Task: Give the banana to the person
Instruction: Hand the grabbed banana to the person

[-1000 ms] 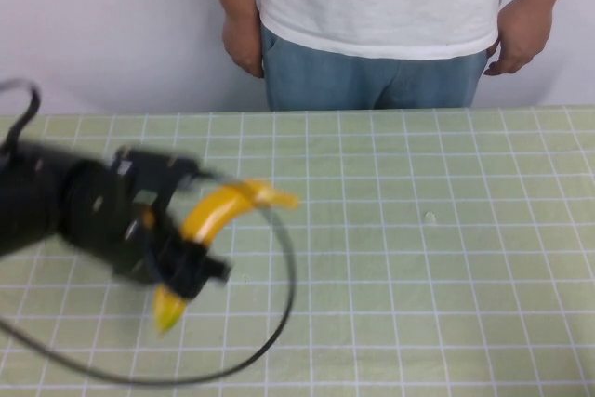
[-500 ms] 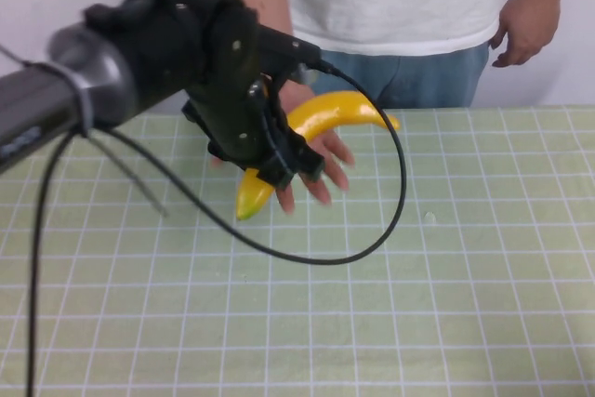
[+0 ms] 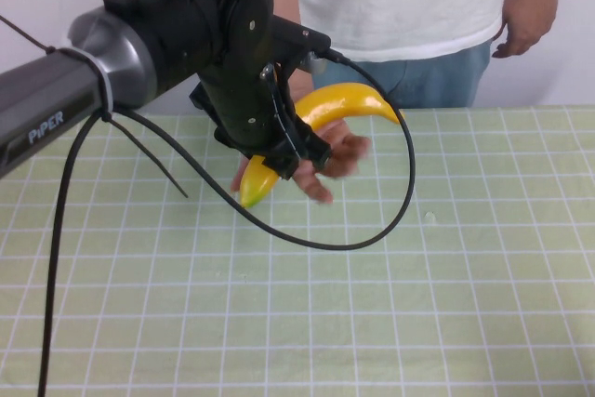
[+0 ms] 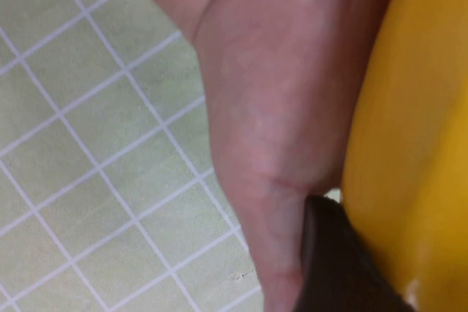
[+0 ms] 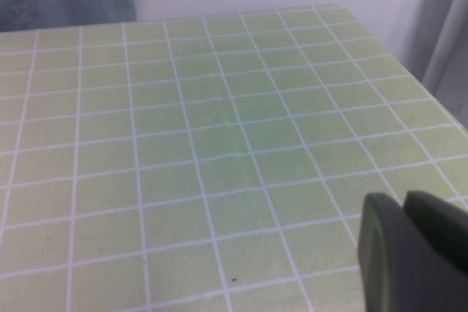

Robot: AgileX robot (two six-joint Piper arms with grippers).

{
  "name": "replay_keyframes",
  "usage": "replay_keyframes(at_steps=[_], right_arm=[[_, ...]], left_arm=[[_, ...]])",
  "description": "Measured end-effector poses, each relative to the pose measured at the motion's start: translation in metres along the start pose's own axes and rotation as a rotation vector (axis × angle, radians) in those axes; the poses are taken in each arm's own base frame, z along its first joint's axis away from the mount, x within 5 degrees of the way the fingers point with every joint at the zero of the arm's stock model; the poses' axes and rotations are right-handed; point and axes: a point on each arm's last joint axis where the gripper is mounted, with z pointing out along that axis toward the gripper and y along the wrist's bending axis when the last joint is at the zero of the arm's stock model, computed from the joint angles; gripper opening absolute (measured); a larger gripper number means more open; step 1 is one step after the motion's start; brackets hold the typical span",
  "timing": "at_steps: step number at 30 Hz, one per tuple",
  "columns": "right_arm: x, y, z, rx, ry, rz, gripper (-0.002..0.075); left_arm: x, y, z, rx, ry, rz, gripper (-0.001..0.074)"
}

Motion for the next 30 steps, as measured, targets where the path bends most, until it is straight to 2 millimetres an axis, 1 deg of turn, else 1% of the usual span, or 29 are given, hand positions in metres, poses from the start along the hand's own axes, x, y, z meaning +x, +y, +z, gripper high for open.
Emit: replay_keyframes(at_steps=[12,13,15,17,19,22,24,26,29,30], right_arm=[[0.0,0.0,0.0,0.0,0.0,0.0,-0.0009],[0.0,0.0,0.0,0.0,0.0,0.0,-0.0009],[0.0,0.0,0.0,0.0,0.0,0.0,-0.0009],[0.0,0.0,0.0,0.0,0.0,0.0,-0.0009],[0.0,0.0,0.0,0.0,0.0,0.0,-0.0009],[0.0,0.0,0.0,0.0,0.0,0.0,-0.0009],[0.0,0.0,0.0,0.0,0.0,0.0,-0.0009],[0.0,0.0,0.0,0.0,0.0,0.0,-0.0009],[0.0,0.0,0.0,0.0,0.0,0.0,-0.0009],[0.0,0.0,0.0,0.0,0.0,0.0,-0.0009]], left_arm=[[0.001,0.001,0.0,-0.007,0.016,0.005,0.0294],[0.001,0.001,0.0,-0.007,0.014,0.003,0.0307],[0.001,0.001,0.0,-0.007,0.014,0.003,0.0359],[0.001,0.001,0.0,-0.011,0.015,0.005,0.043],[0.002,0.002,0.0,-0.017,0.017,0.008,0.0518],[0.002,0.002,-0.002,-0.025,0.027,0.01,0.0608],[0.0,0.003,-0.006,-0.03,0.02,0.009,0.0633],[-0.002,0.004,-0.014,-0.034,-0.003,0.008,0.0645],[-0.001,0.006,-0.034,-0.056,-0.043,0.008,0.0648],[0.0,0.008,-0.044,-0.069,-0.063,0.01,0.0649]])
